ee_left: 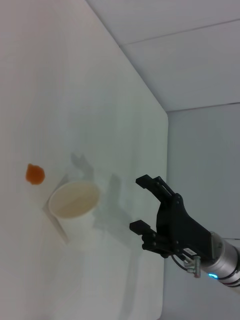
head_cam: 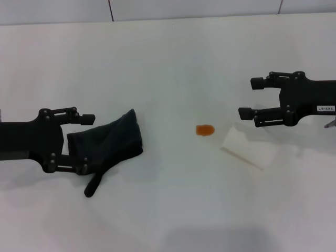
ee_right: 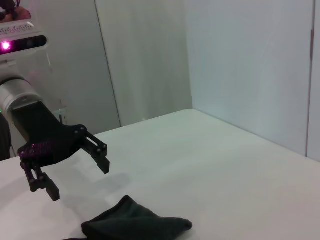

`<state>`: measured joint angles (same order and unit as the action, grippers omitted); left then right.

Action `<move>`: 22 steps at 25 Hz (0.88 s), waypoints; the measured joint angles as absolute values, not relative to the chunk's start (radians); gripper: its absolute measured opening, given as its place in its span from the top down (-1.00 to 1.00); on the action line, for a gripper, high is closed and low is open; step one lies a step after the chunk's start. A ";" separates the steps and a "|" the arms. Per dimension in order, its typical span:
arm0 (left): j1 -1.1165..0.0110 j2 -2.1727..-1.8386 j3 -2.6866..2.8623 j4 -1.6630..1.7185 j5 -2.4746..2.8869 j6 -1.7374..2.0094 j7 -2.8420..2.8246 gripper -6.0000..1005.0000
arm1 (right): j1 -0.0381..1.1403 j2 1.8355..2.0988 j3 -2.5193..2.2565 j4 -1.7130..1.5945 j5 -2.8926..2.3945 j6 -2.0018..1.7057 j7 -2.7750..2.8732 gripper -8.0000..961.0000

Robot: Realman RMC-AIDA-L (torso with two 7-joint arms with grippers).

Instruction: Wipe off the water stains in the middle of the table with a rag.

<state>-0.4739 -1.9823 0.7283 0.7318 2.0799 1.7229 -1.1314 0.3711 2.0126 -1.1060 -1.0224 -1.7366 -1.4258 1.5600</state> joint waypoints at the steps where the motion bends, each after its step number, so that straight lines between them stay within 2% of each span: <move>1: -0.474 -1.983 0.728 0.732 2.080 1.723 -1.132 -0.71 | 0.370 2.013 -1.106 -1.022 -1.737 -1.425 1.560 -0.78; 22: -0.475 -1.985 0.731 0.732 2.082 1.728 -1.132 -0.70 | 0.358 2.013 -1.105 -1.020 -1.736 -1.425 1.560 -0.78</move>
<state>-0.4746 -1.9849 0.7307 0.7318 2.0819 1.7282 -1.1321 0.3581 2.0126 -1.1053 -1.0197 -1.7365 -1.4247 1.5602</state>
